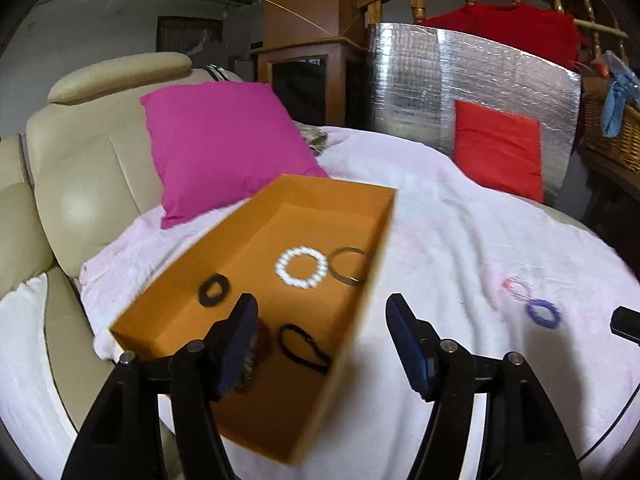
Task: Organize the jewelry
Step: 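Open both tools and withdraw them toward the pink and purple bracelets, then move both open tools over the pink crystal and purple bead bracelets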
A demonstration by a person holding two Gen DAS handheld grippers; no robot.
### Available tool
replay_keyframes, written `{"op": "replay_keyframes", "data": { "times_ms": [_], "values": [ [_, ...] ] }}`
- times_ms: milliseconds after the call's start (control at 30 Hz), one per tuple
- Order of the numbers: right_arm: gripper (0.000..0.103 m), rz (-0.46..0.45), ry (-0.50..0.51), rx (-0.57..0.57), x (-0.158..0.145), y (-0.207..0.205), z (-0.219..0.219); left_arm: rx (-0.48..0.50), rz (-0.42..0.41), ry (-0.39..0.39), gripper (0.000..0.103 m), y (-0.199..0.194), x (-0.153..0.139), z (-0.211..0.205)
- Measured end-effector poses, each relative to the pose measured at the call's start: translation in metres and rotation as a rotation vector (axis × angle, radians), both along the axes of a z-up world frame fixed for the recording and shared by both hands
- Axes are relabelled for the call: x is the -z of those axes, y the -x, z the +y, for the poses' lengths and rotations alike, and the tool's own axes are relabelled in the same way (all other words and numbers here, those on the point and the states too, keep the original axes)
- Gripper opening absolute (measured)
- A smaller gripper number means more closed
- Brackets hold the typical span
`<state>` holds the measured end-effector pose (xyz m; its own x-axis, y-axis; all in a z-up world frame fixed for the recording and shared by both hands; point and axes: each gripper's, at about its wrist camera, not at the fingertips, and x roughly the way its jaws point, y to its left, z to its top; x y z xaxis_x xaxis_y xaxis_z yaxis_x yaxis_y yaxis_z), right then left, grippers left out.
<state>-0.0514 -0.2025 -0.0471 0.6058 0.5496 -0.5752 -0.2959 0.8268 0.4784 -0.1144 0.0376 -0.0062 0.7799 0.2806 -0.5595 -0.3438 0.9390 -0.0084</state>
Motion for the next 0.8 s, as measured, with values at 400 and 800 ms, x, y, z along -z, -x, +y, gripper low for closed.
{"op": "replay_keyframes", "data": {
  "times_ms": [400, 800],
  "values": [
    [0.020, -0.047, 0.071, 0.193, -0.001, 0.069, -0.113, 0.208, 0.109, 0.136, 0.080, 0.054, -0.031, -0.093],
    [0.020, -0.148, 0.165, 0.290, -0.070, 0.134, -0.116, 0.431, -0.170, -0.014, 0.084, 0.206, -0.110, -0.153]
  ]
}}
